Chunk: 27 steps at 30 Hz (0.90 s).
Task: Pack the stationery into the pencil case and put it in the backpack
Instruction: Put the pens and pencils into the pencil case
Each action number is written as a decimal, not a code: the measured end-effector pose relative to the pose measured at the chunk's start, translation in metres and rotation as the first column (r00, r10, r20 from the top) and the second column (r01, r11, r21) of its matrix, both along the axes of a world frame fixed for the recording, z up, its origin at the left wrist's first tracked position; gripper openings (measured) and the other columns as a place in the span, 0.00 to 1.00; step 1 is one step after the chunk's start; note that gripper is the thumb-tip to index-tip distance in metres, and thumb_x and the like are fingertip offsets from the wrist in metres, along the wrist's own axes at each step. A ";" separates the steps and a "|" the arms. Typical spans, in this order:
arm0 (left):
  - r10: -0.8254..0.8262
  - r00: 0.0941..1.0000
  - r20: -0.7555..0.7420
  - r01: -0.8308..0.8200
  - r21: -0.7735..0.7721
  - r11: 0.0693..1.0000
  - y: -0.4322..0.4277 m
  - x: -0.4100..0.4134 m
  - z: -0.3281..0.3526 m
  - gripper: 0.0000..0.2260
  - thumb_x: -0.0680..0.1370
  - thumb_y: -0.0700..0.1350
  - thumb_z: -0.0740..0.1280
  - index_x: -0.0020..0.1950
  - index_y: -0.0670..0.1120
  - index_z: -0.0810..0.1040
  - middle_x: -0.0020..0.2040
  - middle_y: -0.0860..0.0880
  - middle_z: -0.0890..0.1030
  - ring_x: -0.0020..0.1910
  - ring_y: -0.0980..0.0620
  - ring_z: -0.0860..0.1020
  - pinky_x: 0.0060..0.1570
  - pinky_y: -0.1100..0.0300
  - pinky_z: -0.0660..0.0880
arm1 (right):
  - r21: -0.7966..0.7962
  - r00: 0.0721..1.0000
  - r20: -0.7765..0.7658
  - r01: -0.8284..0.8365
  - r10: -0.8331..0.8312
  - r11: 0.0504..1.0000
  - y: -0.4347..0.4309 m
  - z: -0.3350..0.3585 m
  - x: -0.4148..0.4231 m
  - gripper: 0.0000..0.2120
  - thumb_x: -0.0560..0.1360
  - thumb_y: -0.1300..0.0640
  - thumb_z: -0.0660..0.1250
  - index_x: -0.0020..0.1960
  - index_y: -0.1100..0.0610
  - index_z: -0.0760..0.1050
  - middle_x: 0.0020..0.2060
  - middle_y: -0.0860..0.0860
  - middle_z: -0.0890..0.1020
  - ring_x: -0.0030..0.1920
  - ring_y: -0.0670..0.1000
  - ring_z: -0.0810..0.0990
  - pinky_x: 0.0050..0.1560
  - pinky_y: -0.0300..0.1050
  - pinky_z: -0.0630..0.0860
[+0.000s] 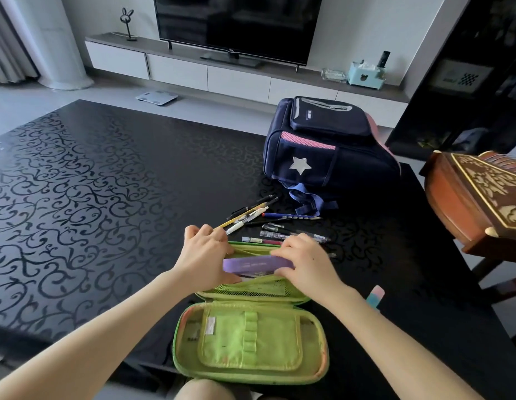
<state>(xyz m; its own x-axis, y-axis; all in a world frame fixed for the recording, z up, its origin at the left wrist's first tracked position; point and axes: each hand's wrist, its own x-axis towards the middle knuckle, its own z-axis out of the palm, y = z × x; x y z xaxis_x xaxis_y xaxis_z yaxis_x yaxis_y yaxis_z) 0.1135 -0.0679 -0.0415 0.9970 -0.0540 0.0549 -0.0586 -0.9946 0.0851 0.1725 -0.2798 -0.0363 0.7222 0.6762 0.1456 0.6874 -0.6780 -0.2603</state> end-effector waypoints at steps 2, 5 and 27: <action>-0.006 1.000 0.006 0.005 0.031 1.000 0.000 0.000 0.000 0.26 0.63 0.68 0.67 0.52 0.53 0.79 0.52 0.53 0.73 0.53 0.48 0.67 0.54 0.53 0.54 | -0.001 0.996 -0.088 -0.020 0.019 1.000 0.016 -0.002 -0.008 0.20 0.71 0.48 0.70 0.62 0.50 0.76 0.48 0.49 0.75 0.52 0.52 0.70 0.49 0.46 0.67; -0.015 1.000 0.008 0.015 0.043 0.999 0.000 -0.002 0.000 0.27 0.62 0.69 0.67 0.52 0.52 0.79 0.52 0.53 0.73 0.53 0.48 0.67 0.54 0.54 0.53 | -0.054 0.995 -0.103 -0.012 0.007 0.998 0.025 -0.003 -0.010 0.18 0.76 0.44 0.62 0.64 0.44 0.73 0.45 0.48 0.69 0.49 0.52 0.68 0.44 0.45 0.63; -0.085 0.991 0.101 0.087 -0.011 0.996 0.007 -0.005 -0.006 0.40 0.67 0.76 0.37 0.31 0.53 0.82 0.36 0.53 0.77 0.42 0.47 0.74 0.60 0.43 0.63 | -0.115 0.987 -0.136 0.069 -0.085 0.991 0.003 0.015 -0.019 0.10 0.77 0.50 0.63 0.54 0.50 0.79 0.50 0.46 0.83 0.53 0.49 0.78 0.62 0.47 0.68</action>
